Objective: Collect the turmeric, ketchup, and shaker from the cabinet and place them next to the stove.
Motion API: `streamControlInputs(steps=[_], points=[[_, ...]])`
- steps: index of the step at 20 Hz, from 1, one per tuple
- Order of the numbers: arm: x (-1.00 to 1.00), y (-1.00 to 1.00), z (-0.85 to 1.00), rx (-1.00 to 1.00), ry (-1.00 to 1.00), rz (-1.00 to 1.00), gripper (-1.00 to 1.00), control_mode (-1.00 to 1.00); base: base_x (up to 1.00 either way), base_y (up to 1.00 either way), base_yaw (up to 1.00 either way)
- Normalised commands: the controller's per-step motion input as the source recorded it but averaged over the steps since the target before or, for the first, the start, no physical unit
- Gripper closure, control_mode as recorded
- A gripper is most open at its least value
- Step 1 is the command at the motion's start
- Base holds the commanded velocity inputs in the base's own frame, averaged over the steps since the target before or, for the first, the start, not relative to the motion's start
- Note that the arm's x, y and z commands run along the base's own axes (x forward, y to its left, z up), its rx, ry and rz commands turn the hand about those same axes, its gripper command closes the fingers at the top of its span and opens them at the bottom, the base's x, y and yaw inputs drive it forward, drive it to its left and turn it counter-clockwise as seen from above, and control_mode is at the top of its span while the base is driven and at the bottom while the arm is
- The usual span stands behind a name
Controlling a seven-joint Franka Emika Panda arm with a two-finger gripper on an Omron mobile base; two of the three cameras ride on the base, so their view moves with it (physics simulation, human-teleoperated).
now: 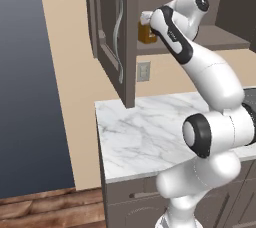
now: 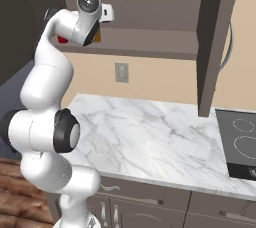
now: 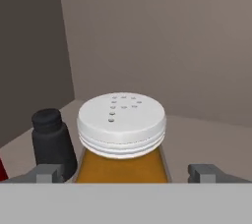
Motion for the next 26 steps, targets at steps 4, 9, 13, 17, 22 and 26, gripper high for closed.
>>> streamControlInputs(steps=[4, 9, 13, 17, 22, 26], points=[[0.09, 0.0, -0.02, 0.0, 0.09, 0.0, -1.0, -1.0, 0.0, 0.0, 0.0], [0.08, 0.0, -0.06, 0.0, 0.09, 0.0, -1.0, -1.0, 0.0, 0.0, 0.0], [0.07, 0.02, -0.08, 0.0, 0.1, 0.0, -1.0, -1.0, 0.0, 0.0, 0.0], [0.04, 0.05, -0.12, 0.0, 0.1, 0.0, -1.0, -1.0, 0.0, 0.0, 0.0], [0.03, 0.05, -0.16, 0.0, 0.09, 0.0, -1.0, -1.0, 0.0, 0.0, 0.0], [0.05, 0.1, -0.22, -0.02, 0.07, 0.0, 1.0, -1.0, 0.0, 0.0, 0.0]])
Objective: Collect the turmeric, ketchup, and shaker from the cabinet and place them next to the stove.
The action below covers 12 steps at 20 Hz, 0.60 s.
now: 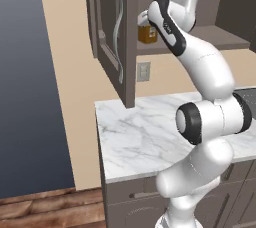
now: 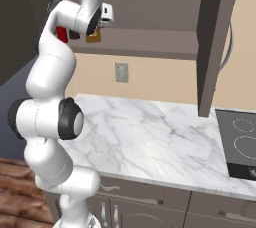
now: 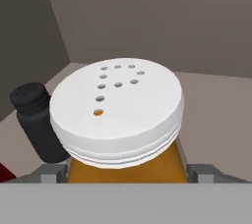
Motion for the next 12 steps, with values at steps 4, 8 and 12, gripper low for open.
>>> streamControlInputs(steps=[4, 8, 12], points=[[0.01, 0.05, -0.1, -0.03, 0.03, 0.0, 1.0, -1.0, 0.0, 0.0, 0.0], [0.0, 0.0, -0.07, -0.04, 0.01, 0.0, 1.0, -1.0, 0.0, 0.0, 0.0], [0.0, 0.0, -0.04, 0.0, 0.0, 0.0, 1.0, -1.0, 0.0, 0.0, 0.0]])
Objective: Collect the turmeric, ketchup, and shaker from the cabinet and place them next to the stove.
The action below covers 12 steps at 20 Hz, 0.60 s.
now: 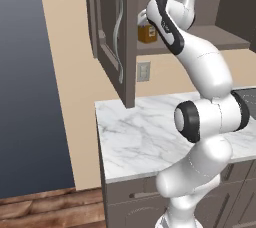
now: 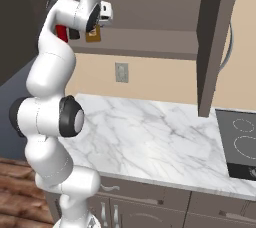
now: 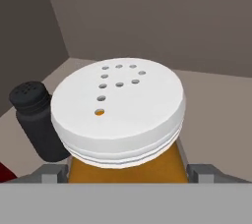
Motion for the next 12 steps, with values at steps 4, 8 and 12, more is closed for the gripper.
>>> streamControlInputs(steps=[4, 8, 12], points=[[-0.02, 0.0, -0.08, 0.0, 0.0, 0.0, 1.0, -1.0, 0.0, 0.0, 0.0], [-0.39, -0.1, -0.19, 0.0, -0.04, 0.0, 1.0, -1.0, 0.0, 0.0, 0.0], [-0.87, -0.2, -0.24, 0.0, -0.06, 0.0, 1.0, -1.0, 0.0, 0.0, 0.0]])
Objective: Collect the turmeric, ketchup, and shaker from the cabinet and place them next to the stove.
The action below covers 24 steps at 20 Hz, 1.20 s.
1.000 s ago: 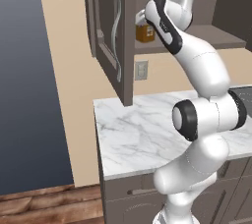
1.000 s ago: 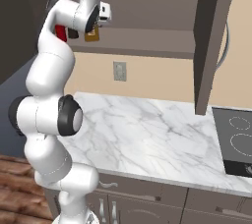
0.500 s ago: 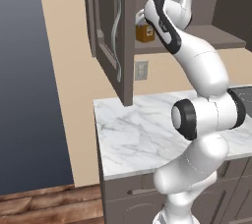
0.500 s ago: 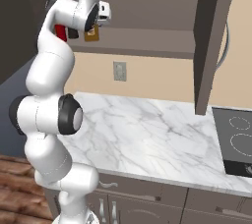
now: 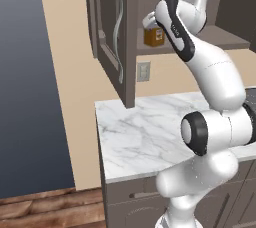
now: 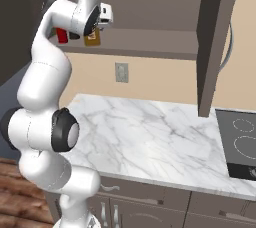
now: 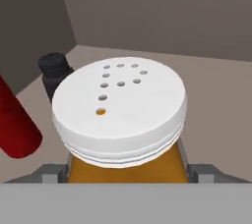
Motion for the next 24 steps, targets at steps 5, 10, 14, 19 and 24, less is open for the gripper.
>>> streamControlInputs(steps=[5, 10, 14, 19, 24], points=[[-0.97, -0.44, -0.02, 0.03, -0.03, -0.02, 1.0, -1.0, 0.0, 0.0, 0.0], [-0.95, -0.74, -0.02, 0.04, -0.02, 0.0, 1.0, -1.0, 0.0, 0.0, 0.0], [-0.94, -0.85, -0.35, 0.01, 0.0, 0.0, 1.0, -1.0, 0.0, 0.0, 0.0], [-0.72, -0.67, -0.77, -0.03, 0.0, 0.0, 1.0, -1.0, 0.0, 0.0, 0.0], [-0.36, -0.6, -0.89, -0.07, 0.0, 0.0, 1.0, -1.0, 0.0, 0.0, 0.0]])
